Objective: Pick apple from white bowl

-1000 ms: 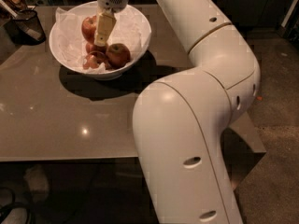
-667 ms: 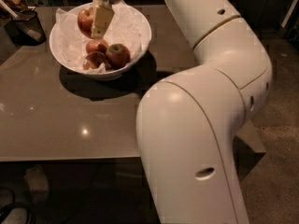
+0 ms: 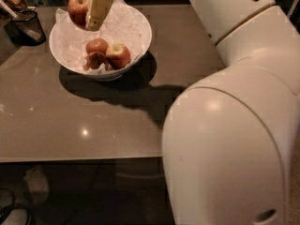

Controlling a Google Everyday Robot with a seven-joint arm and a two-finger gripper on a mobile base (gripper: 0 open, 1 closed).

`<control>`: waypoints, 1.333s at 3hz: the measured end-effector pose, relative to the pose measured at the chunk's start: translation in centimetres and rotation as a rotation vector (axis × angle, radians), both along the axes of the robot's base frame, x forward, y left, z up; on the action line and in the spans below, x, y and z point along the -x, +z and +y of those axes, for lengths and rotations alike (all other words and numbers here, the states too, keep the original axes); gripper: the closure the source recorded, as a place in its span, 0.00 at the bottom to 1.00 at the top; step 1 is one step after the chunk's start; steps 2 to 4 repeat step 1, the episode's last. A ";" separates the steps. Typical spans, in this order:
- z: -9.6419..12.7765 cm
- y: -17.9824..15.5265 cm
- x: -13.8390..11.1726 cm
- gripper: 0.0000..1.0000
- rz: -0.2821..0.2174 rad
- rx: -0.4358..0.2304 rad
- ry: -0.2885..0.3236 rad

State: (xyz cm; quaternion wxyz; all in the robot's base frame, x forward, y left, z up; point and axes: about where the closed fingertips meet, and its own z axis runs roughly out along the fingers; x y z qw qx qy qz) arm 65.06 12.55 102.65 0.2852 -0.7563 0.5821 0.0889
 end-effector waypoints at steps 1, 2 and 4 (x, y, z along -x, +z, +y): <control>0.4 0.1 0.0 1.00 -0.007 -0.007 0.001; 0.4 0.1 0.0 1.00 -0.007 -0.007 0.001; 0.4 0.1 0.0 1.00 -0.007 -0.007 0.001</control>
Offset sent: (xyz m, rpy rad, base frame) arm 0.0000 0.0000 0.0000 0.0000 0.0000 0.0000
